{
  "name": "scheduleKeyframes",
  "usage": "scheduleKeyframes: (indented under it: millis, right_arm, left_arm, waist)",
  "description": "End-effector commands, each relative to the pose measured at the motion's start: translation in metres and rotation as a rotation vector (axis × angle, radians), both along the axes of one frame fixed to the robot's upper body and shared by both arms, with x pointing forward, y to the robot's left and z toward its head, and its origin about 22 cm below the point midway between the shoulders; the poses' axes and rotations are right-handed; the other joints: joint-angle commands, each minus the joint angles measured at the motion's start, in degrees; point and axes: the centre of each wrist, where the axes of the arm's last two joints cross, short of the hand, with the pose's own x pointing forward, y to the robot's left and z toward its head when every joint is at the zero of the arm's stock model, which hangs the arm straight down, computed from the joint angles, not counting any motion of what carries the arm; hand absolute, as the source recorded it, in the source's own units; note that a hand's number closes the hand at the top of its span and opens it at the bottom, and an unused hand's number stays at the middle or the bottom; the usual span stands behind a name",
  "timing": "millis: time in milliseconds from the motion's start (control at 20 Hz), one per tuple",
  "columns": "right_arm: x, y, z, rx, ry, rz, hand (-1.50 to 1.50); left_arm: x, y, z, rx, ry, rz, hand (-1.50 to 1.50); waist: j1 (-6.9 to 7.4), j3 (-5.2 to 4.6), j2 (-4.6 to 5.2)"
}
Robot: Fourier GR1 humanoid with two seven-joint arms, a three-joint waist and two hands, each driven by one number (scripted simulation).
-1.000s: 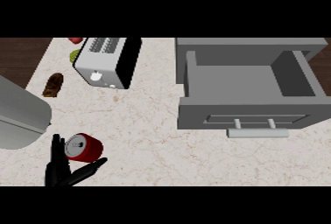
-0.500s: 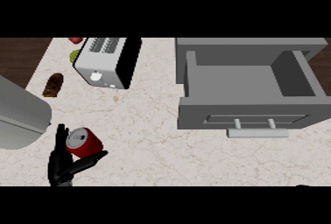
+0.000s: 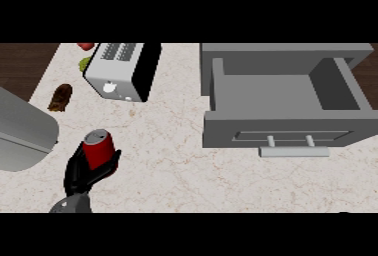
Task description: Pick up the can, place it into the drawer and close the drawer
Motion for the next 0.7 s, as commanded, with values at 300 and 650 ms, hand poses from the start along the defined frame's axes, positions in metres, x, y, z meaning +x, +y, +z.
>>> scheduleKeyframes:
  millis: [300,650]
  right_arm:
    - [-0.005,0.009,0.008,-0.016,-0.027,-0.020,-1.50]
    - [0.005,0.012,-0.002,-0.027,-0.033,-0.005,-1.50]
  left_arm:
    - [0.009,0.010,0.010,-0.044,-0.094,-0.059,1.50]
    - [0.103,-0.065,0.056,-0.041,-0.112,-0.255,1.50]
  waist:
    - [0.10,-0.07,0.00]
    - [-1.01,-0.13,0.32]
